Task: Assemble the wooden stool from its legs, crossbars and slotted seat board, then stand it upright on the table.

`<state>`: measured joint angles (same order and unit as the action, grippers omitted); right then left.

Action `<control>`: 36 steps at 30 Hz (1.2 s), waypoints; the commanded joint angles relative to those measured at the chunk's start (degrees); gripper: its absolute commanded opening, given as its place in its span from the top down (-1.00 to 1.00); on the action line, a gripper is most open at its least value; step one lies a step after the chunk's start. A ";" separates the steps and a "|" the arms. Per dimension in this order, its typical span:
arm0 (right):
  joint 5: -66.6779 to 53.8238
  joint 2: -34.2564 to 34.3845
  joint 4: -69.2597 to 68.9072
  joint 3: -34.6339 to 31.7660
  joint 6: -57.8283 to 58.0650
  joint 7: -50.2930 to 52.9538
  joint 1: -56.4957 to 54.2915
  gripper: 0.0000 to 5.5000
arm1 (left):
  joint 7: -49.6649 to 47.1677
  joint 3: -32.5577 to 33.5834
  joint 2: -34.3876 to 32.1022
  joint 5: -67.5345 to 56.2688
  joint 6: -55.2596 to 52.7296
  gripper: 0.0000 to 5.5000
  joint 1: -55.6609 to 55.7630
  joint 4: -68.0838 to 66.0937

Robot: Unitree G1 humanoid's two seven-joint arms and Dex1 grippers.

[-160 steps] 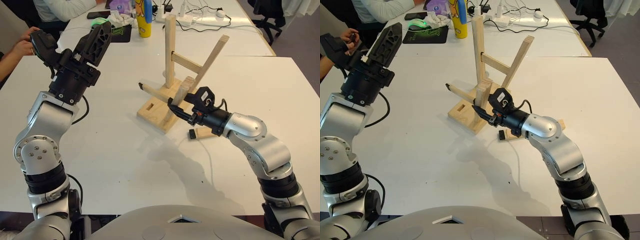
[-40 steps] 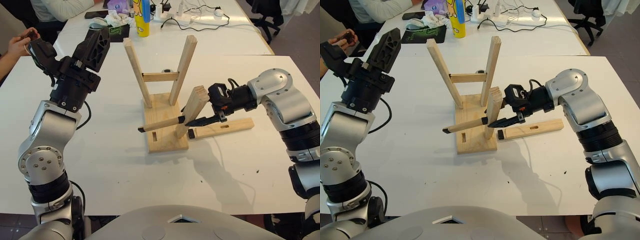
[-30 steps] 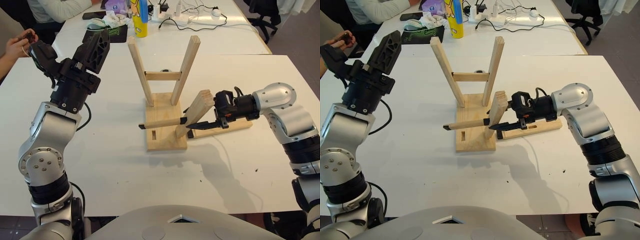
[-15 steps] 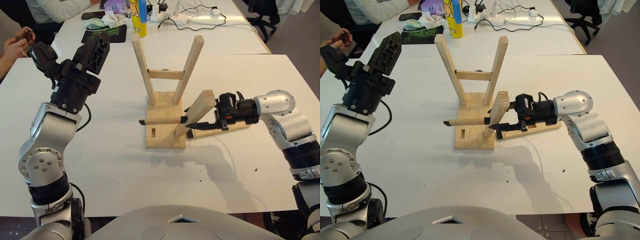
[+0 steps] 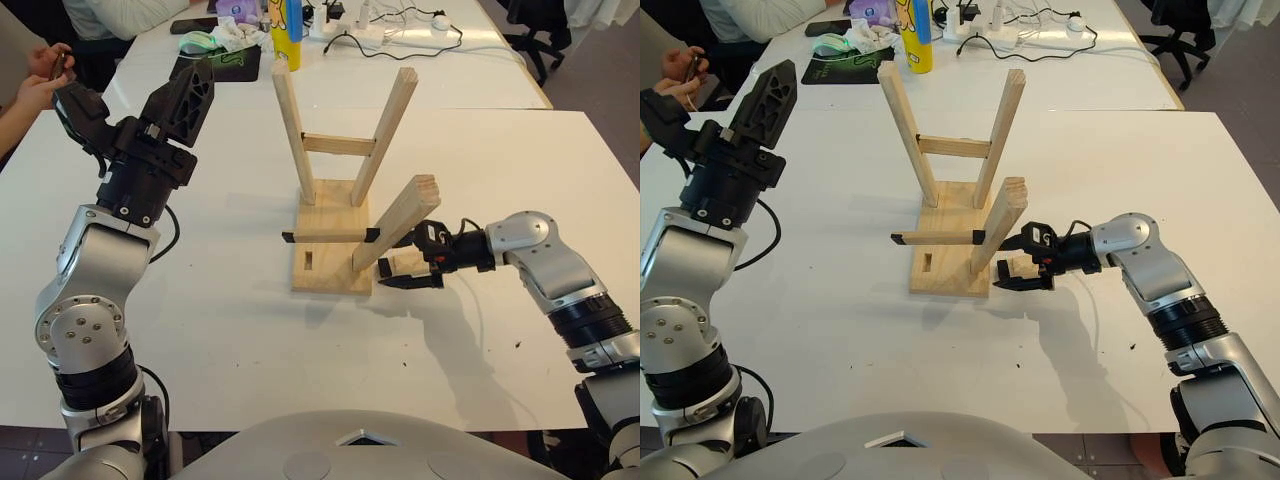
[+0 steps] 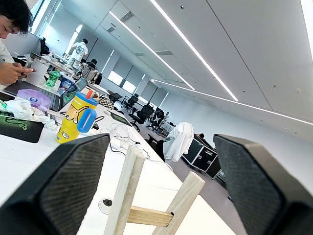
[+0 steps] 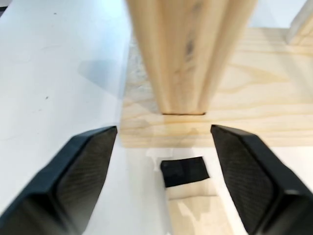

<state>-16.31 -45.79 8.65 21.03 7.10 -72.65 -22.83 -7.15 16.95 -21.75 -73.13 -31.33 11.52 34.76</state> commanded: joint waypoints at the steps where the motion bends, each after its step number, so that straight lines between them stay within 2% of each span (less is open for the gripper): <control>1: 4.02 -0.26 3.82 -3.32 -1.64 2.72 -2.34 -0.28 | 0.05 0.02 -0.50 0.13 0.12 -0.43 0.08 0.60; 8: 6.79 0.76 11.54 -12.60 -2.17 13.28 -9.14 0.12 | -0.11 0.48 -0.82 0.05 0.17 -0.43 -0.40 0.83; 12: 8.00 -1.48 10.35 -11.16 -3.07 8.60 -3.55 0.34 | -0.14 0.47 -0.88 -0.01 0.11 -0.43 -0.48 0.86; 15: 9.21 -4.94 11.64 -9.25 -5.29 1.04 -2.88 0.36 | -0.02 0.68 -1.18 -0.21 -0.04 -0.43 -0.56 0.67; 19: 10.89 -7.06 15.05 -7.48 -6.33 -8.57 -8.37 0.14 | 0.01 0.66 -1.38 -0.23 -0.09 -0.43 -0.32 0.48; 25: 15.35 -7.20 20.00 -3.53 -10.81 -16.64 -13.54 -0.20 | -0.09 0.41 -1.01 0.01 0.21 -0.43 -0.56 0.79; 29: 18.30 -6.55 24.69 -1.45 -13.34 -19.23 -15.38 -0.40 | 0.10 0.28 -0.83 0.20 0.41 -0.43 -0.73 0.77; 36: 22.93 -3.43 31.02 -0.26 -20.51 -16.20 -17.10 -0.78 | 0.32 -0.11 -0.66 0.42 0.56 -0.43 -0.53 0.52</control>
<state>4.92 -50.00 38.43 20.30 -11.46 -90.02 -38.91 -6.97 16.97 -22.28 -73.04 -30.84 11.02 35.20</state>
